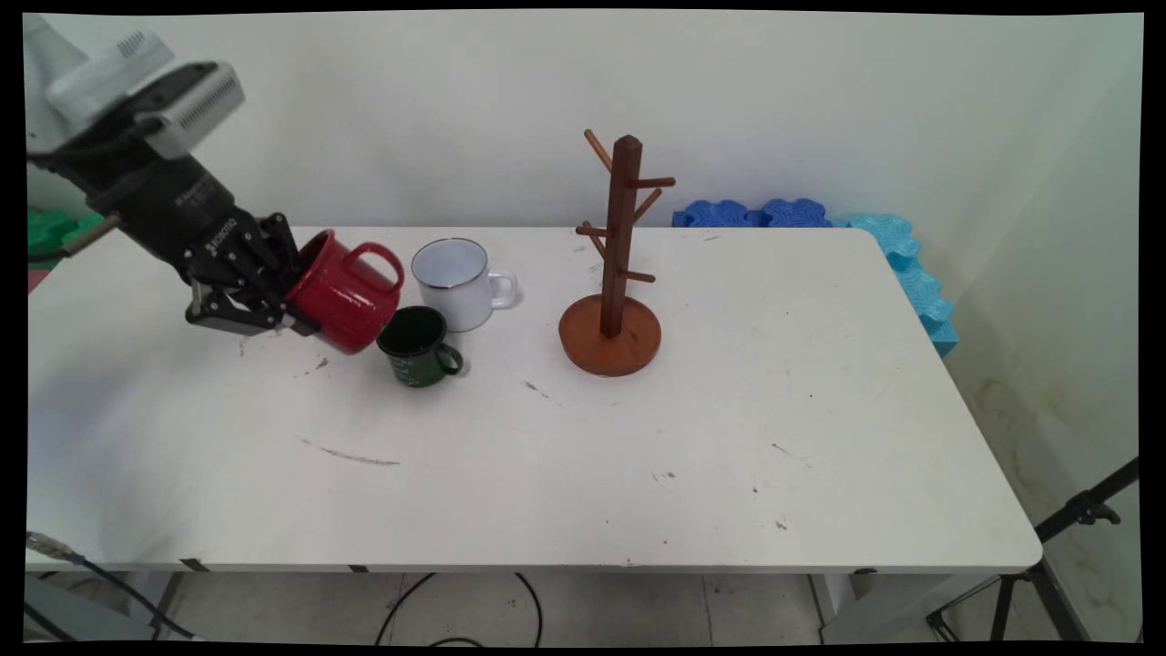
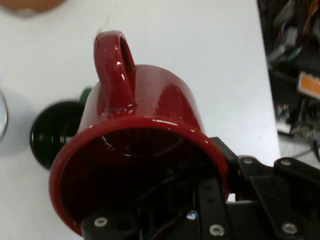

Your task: Place the picked object on the table

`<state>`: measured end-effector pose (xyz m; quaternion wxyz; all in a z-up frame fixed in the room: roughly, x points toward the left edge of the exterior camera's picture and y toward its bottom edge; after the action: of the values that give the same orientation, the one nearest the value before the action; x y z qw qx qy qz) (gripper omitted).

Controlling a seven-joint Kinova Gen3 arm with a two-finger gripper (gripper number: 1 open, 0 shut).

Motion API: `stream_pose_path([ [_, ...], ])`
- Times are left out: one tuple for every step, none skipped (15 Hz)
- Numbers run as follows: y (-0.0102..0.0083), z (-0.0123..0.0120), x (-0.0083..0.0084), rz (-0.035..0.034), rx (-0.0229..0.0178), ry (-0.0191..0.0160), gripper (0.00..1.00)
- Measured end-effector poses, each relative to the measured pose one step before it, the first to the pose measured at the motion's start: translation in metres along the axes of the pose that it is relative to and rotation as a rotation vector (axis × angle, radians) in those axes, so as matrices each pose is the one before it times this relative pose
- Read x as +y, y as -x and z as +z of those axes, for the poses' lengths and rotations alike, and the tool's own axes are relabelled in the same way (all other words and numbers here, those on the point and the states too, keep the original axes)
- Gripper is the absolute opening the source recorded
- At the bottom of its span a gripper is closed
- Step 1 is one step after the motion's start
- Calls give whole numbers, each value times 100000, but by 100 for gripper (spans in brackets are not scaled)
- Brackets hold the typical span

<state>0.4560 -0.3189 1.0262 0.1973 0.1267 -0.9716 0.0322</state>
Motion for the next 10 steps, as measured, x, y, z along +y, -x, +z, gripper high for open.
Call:
stream_pose_path([
  [-207,486,-134,-977,-3600,-584,0],
  [-285,643,-120,-1079,-3441,-607,0],
  [-259,566,-79,-861,-2817,-423,0],
  [-371,687,-77,-1054,-3164,-459,0],
  [-448,676,-40,-936,-2942,-341,0],
  [-413,637,54,-1086,-2778,-186,0],
  [-412,511,102,-977,-2366,-22,0],
  [-485,551,120,-999,-2650,-21,0],
  [-375,440,123,-857,-2181,-71,0],
  [-423,546,164,-900,-2555,-40,0],
])
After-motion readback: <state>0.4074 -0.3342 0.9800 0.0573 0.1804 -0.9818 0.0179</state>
